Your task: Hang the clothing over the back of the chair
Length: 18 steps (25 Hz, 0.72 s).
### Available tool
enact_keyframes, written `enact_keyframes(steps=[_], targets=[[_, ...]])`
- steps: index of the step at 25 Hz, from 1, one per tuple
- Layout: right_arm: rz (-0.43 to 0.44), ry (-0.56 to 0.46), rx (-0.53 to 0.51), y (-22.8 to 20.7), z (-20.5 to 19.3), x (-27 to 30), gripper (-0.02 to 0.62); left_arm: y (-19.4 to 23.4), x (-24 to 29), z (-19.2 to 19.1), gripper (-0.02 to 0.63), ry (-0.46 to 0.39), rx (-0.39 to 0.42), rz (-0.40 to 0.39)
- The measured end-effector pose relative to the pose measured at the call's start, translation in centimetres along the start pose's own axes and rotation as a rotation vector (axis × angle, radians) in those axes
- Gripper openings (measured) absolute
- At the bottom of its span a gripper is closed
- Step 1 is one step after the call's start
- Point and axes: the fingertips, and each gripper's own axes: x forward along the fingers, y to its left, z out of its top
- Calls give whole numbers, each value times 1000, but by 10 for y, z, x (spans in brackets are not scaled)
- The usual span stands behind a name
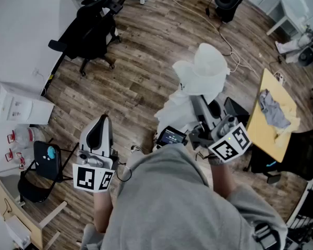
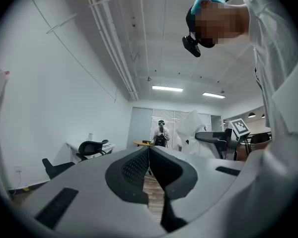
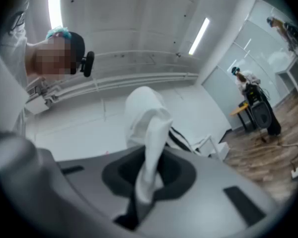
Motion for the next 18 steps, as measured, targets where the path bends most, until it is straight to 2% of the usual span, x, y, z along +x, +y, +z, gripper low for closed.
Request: enact_keyframes(steps=[4, 10, 18], targets=[[13, 9, 14, 14, -8, -7, 49, -6, -19, 1, 35, -7, 8, 7], [47, 11, 16, 38, -22, 15, 49, 24, -51, -12, 35, 17, -37, 64], [72, -4, 34, 48, -23, 32, 49, 38, -52, -6, 36, 9, -29, 77]])
